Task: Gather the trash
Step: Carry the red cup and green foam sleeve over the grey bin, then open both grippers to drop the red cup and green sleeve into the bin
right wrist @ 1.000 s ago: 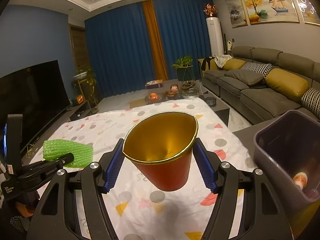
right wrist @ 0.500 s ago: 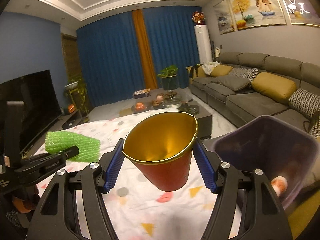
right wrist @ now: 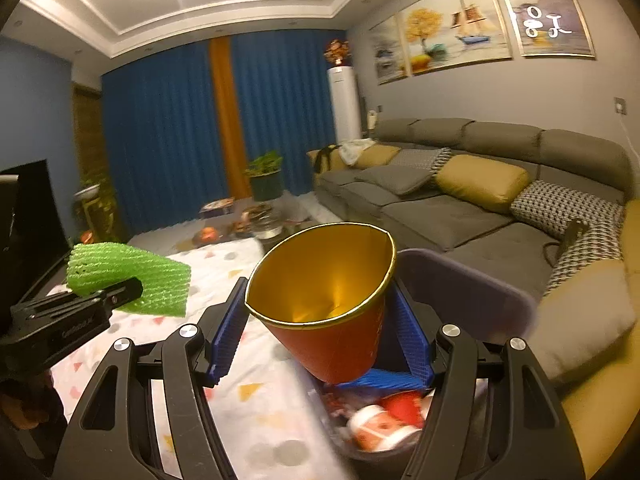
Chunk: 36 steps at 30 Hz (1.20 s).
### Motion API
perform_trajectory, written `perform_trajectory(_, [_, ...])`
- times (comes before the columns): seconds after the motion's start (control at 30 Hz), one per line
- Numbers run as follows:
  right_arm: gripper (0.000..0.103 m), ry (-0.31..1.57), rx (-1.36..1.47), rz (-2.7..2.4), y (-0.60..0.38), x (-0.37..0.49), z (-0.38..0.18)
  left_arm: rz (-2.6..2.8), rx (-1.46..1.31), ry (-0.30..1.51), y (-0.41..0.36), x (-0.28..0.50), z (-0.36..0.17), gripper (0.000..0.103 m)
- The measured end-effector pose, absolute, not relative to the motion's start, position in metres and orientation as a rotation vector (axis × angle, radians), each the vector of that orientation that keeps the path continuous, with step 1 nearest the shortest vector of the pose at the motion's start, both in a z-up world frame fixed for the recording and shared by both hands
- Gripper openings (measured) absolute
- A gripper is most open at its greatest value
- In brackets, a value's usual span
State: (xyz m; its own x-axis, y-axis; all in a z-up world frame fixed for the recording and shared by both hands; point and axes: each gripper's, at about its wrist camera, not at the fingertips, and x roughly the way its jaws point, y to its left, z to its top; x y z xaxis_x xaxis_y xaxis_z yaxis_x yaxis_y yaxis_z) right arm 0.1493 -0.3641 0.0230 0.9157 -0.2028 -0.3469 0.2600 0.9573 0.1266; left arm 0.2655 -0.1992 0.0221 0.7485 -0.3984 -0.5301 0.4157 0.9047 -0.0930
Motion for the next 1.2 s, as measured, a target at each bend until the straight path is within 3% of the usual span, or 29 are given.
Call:
perform_trajectory(0.5, [0.067, 0.325, 0.193, -0.360, -0.419, 0.134, 0.022, -0.624, 0.058, 0.570, -0.286, 0.254, 0.014, 0.012])
perform_trajectory(1.07, [0.069, 0.366, 0.228, -0.347, -0.443, 0.153, 0.002, -0.694, 0.065, 0.614, -0.313, 0.268, -0.013, 0.014])
perform_trajectory(1.2, [0.070, 0.375, 0.233, -0.349, -0.443, 0.156, -0.001, -0.713, 0.061, 0.634, -0.316, 0.272, -0.019, 0.019])
